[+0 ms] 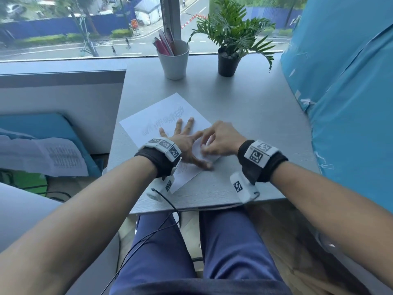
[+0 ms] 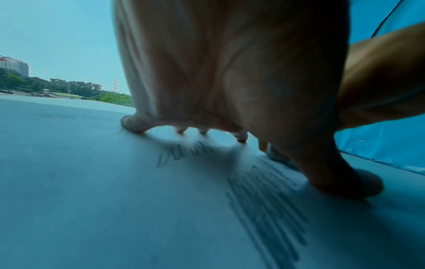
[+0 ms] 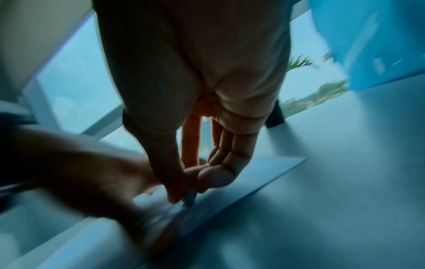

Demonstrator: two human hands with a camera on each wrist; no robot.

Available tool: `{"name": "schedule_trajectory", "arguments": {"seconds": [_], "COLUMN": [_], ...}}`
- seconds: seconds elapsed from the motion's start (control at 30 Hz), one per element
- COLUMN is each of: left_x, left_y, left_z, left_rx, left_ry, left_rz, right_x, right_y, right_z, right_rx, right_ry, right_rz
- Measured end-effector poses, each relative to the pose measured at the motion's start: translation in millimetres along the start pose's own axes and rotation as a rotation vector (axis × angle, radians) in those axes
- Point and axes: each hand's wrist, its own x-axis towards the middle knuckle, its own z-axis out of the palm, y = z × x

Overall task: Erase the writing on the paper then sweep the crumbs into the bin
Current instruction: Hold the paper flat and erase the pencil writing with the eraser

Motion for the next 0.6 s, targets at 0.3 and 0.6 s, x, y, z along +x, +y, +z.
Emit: {"name": "schedule_trajectory", "arguments": {"seconds": [0.3,0.6], "left_x": [0,2], "left_y": [1,0], "left_z": [0,2], "left_rx": [-0.001,-0.020], "left_ry": [-0.006,0.008], "left_rz": [-0.004,0.008], "right_x": [-4,-2], "right_y": [-4,2], "right_z": [1,-7], "right_rx": [-0.022,-0.017], "right_ry": [-0.087,-0.076], "right_rz": [-0.046,-0.013]}}
